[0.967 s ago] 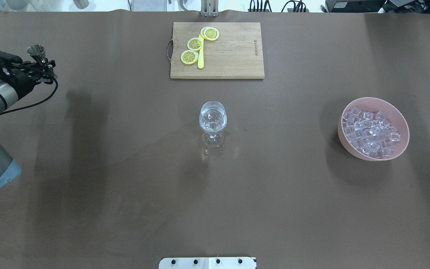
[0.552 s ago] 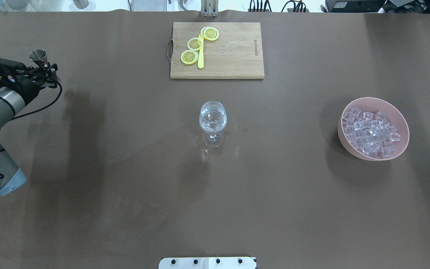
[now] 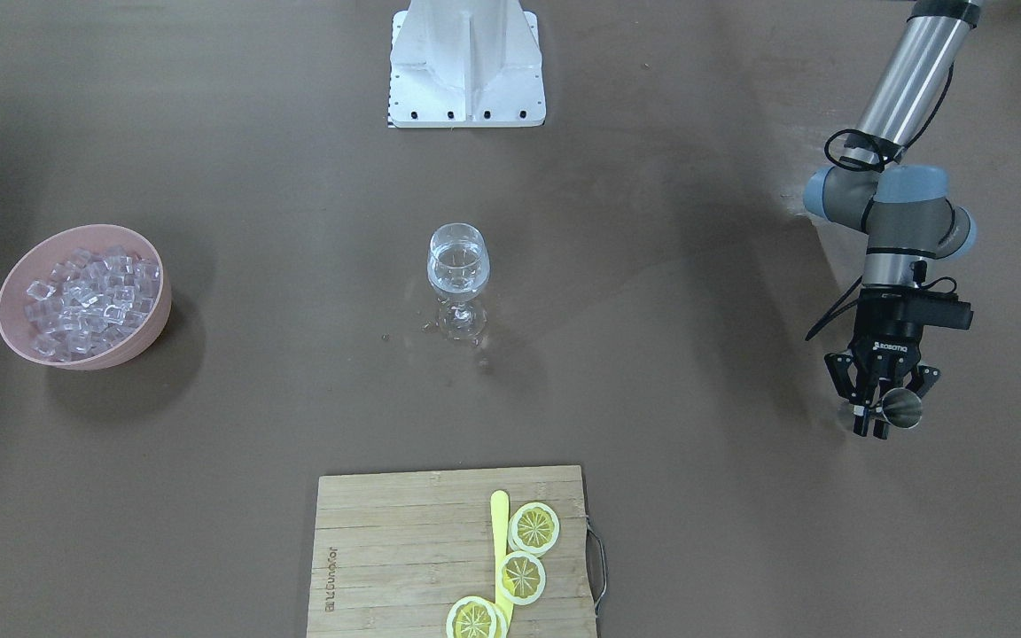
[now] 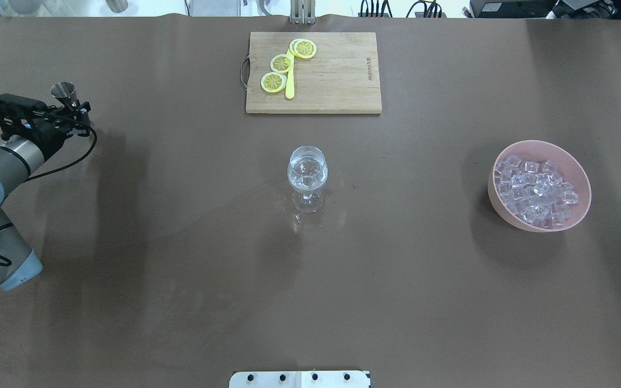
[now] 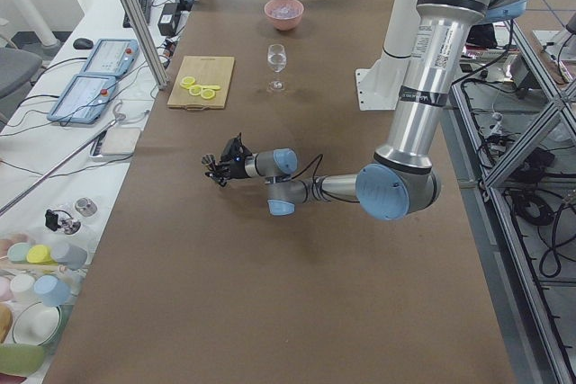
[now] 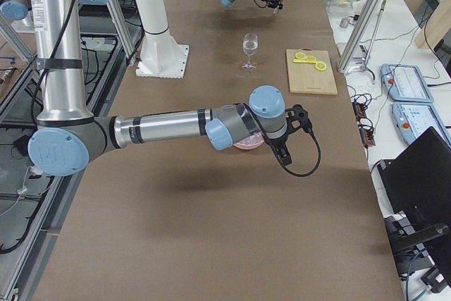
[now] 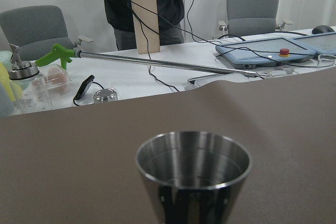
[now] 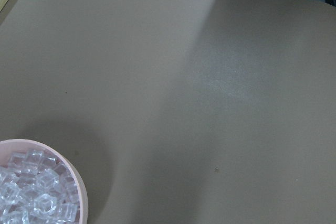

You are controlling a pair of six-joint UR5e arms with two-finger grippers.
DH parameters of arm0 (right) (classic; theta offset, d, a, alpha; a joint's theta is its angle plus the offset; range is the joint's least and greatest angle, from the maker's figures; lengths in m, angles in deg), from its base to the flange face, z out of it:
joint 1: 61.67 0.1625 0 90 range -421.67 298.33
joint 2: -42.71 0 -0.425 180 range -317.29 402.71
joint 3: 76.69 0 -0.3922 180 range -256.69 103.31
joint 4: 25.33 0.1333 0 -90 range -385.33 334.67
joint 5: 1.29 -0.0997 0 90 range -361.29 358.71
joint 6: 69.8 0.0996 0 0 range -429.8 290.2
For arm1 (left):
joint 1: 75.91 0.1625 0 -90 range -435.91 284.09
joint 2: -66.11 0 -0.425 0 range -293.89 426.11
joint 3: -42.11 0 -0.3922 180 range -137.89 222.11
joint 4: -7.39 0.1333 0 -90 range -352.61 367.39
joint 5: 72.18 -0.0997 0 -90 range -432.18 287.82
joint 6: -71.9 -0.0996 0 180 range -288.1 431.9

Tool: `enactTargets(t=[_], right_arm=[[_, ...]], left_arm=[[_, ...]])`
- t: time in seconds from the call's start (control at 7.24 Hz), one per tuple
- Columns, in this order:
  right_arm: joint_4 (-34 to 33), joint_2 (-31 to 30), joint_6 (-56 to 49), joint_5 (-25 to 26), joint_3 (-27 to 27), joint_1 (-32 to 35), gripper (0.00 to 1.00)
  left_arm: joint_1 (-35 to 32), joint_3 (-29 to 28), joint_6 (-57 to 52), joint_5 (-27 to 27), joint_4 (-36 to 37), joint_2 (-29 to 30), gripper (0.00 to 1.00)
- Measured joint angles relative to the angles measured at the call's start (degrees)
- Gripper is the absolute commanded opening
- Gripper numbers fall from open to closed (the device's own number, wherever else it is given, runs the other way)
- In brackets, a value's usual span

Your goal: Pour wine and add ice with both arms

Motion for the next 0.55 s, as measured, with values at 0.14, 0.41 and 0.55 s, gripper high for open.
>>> enactTargets(t=[0.14, 0.41, 0.55], right_arm=[[0.0, 0.03, 0.03, 0.01, -0.02, -0.03, 1.0], [0.0, 0.14, 0.04, -0.05, -0.26, -0.04, 1.0], [0.0, 0.17, 0.04, -0.06, -0.43, -0.05, 1.0]], left_arm=[[0.1, 0.03, -0.27, 0.15, 0.23, -0.05, 0.99], [0.12, 0.63, -0.44, 1.68, 0.36, -0.19, 0.99], [0.02, 1.12, -0.41, 3.23, 0.4, -0.32, 0.99]])
